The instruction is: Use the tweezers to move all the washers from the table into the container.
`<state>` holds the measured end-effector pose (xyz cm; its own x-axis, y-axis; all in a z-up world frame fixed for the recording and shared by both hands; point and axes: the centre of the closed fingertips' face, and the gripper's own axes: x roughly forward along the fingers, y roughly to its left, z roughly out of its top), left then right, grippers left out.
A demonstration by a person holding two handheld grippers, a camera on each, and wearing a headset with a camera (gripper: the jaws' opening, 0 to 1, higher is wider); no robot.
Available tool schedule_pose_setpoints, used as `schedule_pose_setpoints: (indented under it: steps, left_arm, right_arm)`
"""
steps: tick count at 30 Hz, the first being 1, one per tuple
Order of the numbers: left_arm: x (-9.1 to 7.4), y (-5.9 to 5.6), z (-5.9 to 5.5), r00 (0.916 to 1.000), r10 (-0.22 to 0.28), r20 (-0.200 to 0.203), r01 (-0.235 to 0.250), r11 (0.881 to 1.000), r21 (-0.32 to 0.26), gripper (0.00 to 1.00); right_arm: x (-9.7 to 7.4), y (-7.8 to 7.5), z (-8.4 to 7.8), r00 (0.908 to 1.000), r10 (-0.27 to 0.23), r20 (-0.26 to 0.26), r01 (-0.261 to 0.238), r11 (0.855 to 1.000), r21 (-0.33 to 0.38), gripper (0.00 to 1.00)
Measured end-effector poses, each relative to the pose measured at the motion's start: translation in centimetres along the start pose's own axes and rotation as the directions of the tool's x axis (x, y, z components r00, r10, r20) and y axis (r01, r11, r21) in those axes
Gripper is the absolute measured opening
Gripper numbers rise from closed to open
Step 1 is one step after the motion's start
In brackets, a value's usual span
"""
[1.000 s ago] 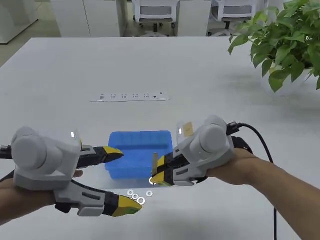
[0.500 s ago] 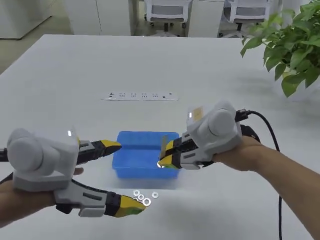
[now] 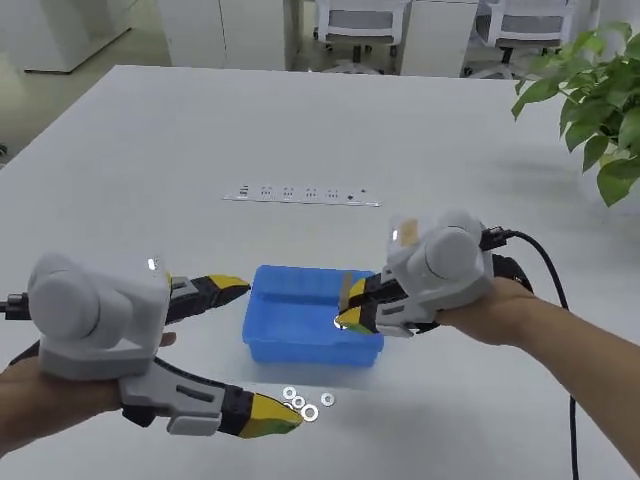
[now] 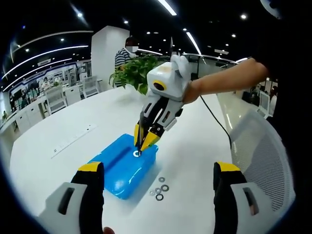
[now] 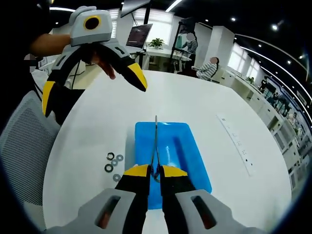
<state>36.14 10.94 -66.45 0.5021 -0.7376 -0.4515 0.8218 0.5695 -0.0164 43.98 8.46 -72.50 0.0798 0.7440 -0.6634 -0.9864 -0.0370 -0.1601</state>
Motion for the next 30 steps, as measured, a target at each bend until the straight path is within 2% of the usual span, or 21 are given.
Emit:
schedule_pose_setpoints:
  steps: [13, 25, 30]
  left_arm:
    - [1.1, 1.4, 0.6, 1.0, 0.001, 0.0, -0.001, 1.0, 0.009, 0.96]
    - [3.3, 2.7, 1.4, 0.9992, -0.037, -0.015, 0.038, 0.998, 0.048, 0.81]
    - [4.1, 3.1, 1.4, 0.998, -0.055, -0.032, 0.057, 0.996, 0.07, 0.7]
  right_arm:
    - [2.0, -1.2, -1.2, 0.9999, 0.005, -0.016, -0.005, 1.0, -0.002, 0.09]
    - [2.9, -1.2, -1.8, 0.9994, 0.029, -0.02, -0.029, 1.0, 0.0, 0.09]
    - [3.3, -1.2, -1.9, 0.9989, 0.041, -0.023, -0.041, 0.999, -0.003, 0.09]
